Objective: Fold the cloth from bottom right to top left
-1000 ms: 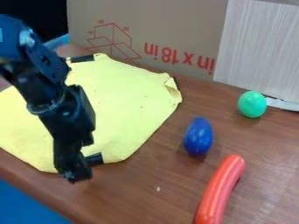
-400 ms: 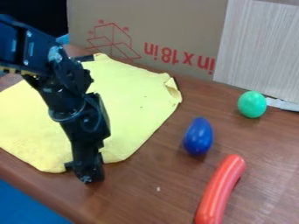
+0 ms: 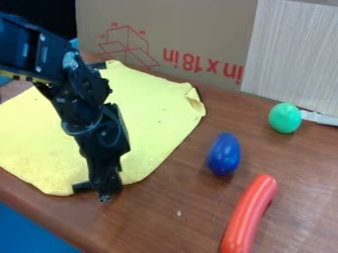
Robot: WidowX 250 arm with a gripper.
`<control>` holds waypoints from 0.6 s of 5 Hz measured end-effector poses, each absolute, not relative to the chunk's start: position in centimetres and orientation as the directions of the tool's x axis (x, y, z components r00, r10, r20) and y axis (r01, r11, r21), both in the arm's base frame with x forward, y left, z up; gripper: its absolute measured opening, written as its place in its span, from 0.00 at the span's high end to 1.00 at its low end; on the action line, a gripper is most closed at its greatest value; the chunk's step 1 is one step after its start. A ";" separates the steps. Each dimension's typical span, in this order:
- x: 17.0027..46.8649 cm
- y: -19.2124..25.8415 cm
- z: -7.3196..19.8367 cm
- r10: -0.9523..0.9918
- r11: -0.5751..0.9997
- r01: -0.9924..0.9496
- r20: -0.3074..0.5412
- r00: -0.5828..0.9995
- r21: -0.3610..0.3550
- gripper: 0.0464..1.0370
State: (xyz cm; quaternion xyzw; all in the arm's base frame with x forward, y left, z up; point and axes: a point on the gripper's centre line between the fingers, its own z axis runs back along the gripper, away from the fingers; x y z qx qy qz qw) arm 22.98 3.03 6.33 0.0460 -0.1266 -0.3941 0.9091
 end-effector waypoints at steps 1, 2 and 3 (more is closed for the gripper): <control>22.2 2.9 6.4 -0.738 0.674 0.719 0.190 0.647 0.169 0.89; 21.1 3.1 7.0 -0.750 0.661 0.734 0.186 0.635 0.159 0.98; 20.3 2.8 7.7 -0.761 0.647 0.749 0.178 0.624 0.140 0.99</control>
